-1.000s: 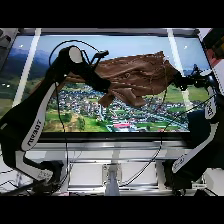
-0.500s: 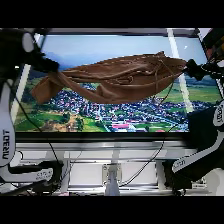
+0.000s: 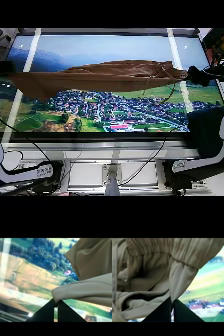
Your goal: Fold the clothes and pants, and hang the long-sleeved shirts on hangers.
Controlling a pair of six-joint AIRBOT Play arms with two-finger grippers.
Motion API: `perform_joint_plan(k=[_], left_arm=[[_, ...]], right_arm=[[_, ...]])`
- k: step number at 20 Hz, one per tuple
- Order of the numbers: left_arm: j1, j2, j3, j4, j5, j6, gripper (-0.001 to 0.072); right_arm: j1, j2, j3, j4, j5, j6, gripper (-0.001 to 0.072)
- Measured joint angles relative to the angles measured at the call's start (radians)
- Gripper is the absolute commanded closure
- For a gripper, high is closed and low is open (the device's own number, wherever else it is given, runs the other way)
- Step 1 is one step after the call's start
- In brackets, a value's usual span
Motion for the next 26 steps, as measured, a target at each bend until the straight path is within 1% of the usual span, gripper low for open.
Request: perform_joint_plan(k=[3,7,9,11,14,18,22,26], left_arm=[[0.048,0.002,-0.032,-0.084,0.042,0.061,0.0692],[0.065,0.002,-0.085,-0.142,0.110,0.157,0.0691],[0.068,0.003,-0.105,-0.153,0.106,0.178,0.0690],[0.071,0.003,-0.131,-0.138,0.051,0.191,0.0690],[0.084,0.006,-0.183,-0.079,-0.043,0.203,0.0691],[0.137,0.016,-0.289,-0.038,-0.144,0.246,0.0691],[0.208,0.033,-0.424,-0.021,-0.196,0.263,0.0691],[0.265,0.039,-0.532,0.005,-0.236,0.270,0.0691]], right_arm=[[0.000,0.175,-0.232,-0.029,-0.106,0.001,0.0677],[-0.002,0.444,-0.573,-0.045,-0.241,0.020,0.0677],[-0.002,0.573,-0.718,-0.047,-0.277,0.029,0.0677],[-0.002,0.674,-0.819,-0.047,-0.284,0.040,0.0677],[-0.002,0.790,-0.900,-0.049,-0.225,0.046,0.0676],[-0.002,0.901,-0.935,-0.103,-0.091,0.050,0.0677],[-0.002,0.945,-0.944,-0.216,0.090,0.050,0.0676],[-0.002,0.957,-0.947,-0.275,0.233,0.050,0.0676]])
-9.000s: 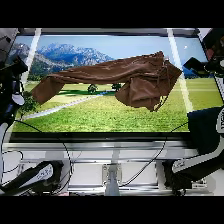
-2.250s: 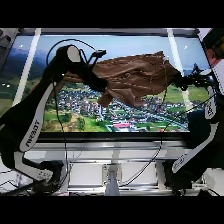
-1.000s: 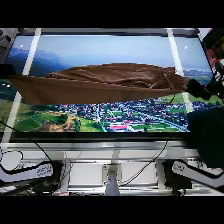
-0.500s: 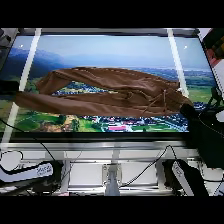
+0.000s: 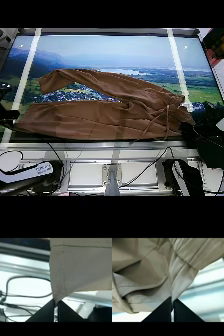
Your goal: Fold the clothes and pants, and hang the long-sleeved shirts on hangers.
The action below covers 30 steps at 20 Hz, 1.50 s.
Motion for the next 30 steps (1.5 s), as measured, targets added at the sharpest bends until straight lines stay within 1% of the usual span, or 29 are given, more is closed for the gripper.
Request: perform_joint_plan(k=[4,5,6,7,8,9,11,12,14,15,18,19,22,24,26,30], left_arm=[[0.031,-0.003,-0.072,0.019,-0.006,0.001,0.0690],[0.034,-0.006,-0.083,0.023,0.001,0.001,0.0658],[0.037,-0.010,-0.090,0.024,0.008,0.002,0.0385],[0.039,-0.013,-0.095,0.024,0.011,0.002,0.0050],[0.040,-0.016,-0.100,0.022,0.013,0.001,-0.0002],[0.040,-0.018,-0.102,0.019,0.022,0.000,-0.0001],[0.042,-0.022,-0.106,0.022,0.039,0.000,0.0007],[0.042,-0.022,-0.106,0.032,0.044,0.000,0.0037],[0.042,-0.023,-0.106,0.051,0.062,0.000,0.0294],[0.042,-0.023,-0.106,0.057,0.066,0.000,0.0354],[0.042,-0.023,-0.091,0.073,0.080,0.000,0.0360],[0.042,-0.023,-0.081,0.076,0.085,0.000,0.0360],[0.042,-0.023,-0.048,0.079,0.100,0.000,0.0360],[0.042,-0.023,-0.033,0.078,0.113,0.000,0.0360],[0.042,-0.024,-0.025,0.074,0.122,0.000,0.0360],[0.042,-0.024,-0.019,0.065,0.143,-0.001,0.0360]], right_arm=[[0.000,0.003,0.000,-0.020,0.057,0.000,0.0676],[0.000,0.003,0.000,-0.023,0.064,0.000,0.0649],[0.000,0.004,0.000,-0.023,0.069,0.000,0.0509],[0.000,0.004,0.000,-0.026,0.076,0.000,0.0342],[0.000,0.004,0.000,-0.031,0.082,-0.002,0.0248],[0.000,0.004,0.000,-0.029,0.079,-0.005,0.0216],[0.000,0.004,0.000,-0.029,0.081,-0.006,0.0216],[0.000,0.004,0.000,-0.029,0.082,-0.009,0.0217],[0.000,0.004,0.011,-0.030,0.080,-0.026,0.0217],[0.000,0.004,0.024,-0.029,0.066,-0.035,0.0218],[0.000,0.003,0.087,-0.030,-0.033,-0.051,0.0221],[0.000,-0.003,0.109,-0.031,-0.090,-0.054,0.0238],[-0.004,-0.087,0.165,-0.041,-0.248,-0.058,0.0234],[-0.014,-0.209,0.209,-0.026,-0.315,-0.061,0.0225],[-0.031,-0.370,0.272,0.037,-0.357,-0.071,0.0225],[-0.078,-0.692,0.422,0.247,-0.394,-0.099,0.0230]])
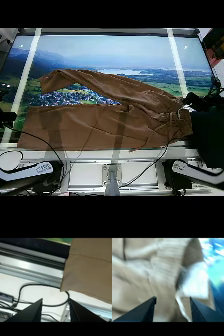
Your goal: Fold the clothes and pants, and hang the long-sleeved shirts on hangers.
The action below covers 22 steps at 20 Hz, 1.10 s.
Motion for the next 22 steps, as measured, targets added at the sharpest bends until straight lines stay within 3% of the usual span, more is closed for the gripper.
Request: perform_joint_plan(k=[3,7,14,20,21,22], left_arm=[[0.000,0.000,0.002,-0.003,0.009,0.000,0.0360],[0.000,0.000,0.002,-0.035,0.035,0.000,0.0360],[-0.051,0.000,0.002,-0.216,0.186,0.000,0.0360],[-0.198,0.000,0.002,-0.268,0.373,0.000,0.0360],[-0.231,0.000,0.002,-0.269,0.406,0.000,0.0360],[-0.261,0.000,0.002,-0.272,0.437,0.000,0.0360]], right_arm=[[-0.017,-0.156,0.073,0.101,-0.014,-0.004,0.0286],[-0.025,-0.246,0.111,0.183,-0.061,-0.008,0.0676],[-0.027,-0.275,0.216,0.363,-0.126,-0.146,0.0675],[-0.020,-0.280,0.333,0.400,-0.303,-0.193,0.0675],[-0.012,-0.282,0.340,0.402,-0.338,-0.198,0.0650],[-0.002,-0.286,0.346,0.401,-0.379,-0.206,0.0488]])
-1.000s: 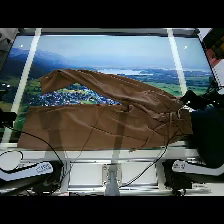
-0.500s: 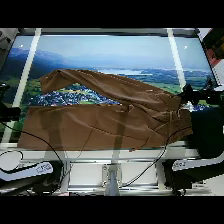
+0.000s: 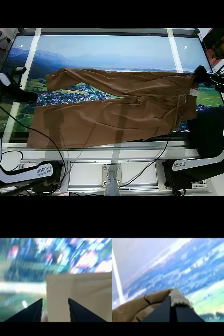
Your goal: Fold the clothes and pants, and hang the long-sleeved shirts on hangers.
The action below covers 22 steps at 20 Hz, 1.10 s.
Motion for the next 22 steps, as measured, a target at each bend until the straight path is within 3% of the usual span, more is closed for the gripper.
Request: perform_joint_plan(k=[1,2,5,8,13,14,17,22], left_arm=[[-0.032,0.000,0.000,-0.002,0.033,0.000,0.0360],[-0.061,0.000,0.000,-0.002,0.063,0.000,0.0360],[-0.140,0.000,0.000,-0.004,0.151,0.000,0.0360],[-0.191,0.000,0.000,-0.008,0.210,0.000,0.0360],[-0.219,0.000,0.000,-0.007,0.249,0.000,0.0360],[-0.220,0.000,0.000,-0.007,0.253,0.000,0.0360],[-0.224,0.000,0.000,-0.007,0.260,0.000,0.0360],[-0.232,0.000,0.000,-0.025,0.261,0.000,0.0360]], right_arm=[[0.012,-0.003,0.003,-0.005,-0.040,-0.011,0.0292],[0.024,-0.006,0.006,-0.017,-0.081,-0.023,0.0274],[0.040,-0.011,0.014,-0.082,-0.139,-0.040,0.0274],[0.005,-0.013,0.041,-0.160,-0.089,-0.016,0.0286],[-0.150,-0.052,0.098,-0.248,0.179,0.129,0.0291],[-0.181,-0.072,0.105,-0.253,0.255,0.137,0.0260],[-0.244,-0.142,0.117,-0.231,0.437,0.118,0.0227],[-0.264,-0.248,0.142,-0.155,0.559,0.051,0.0188]])
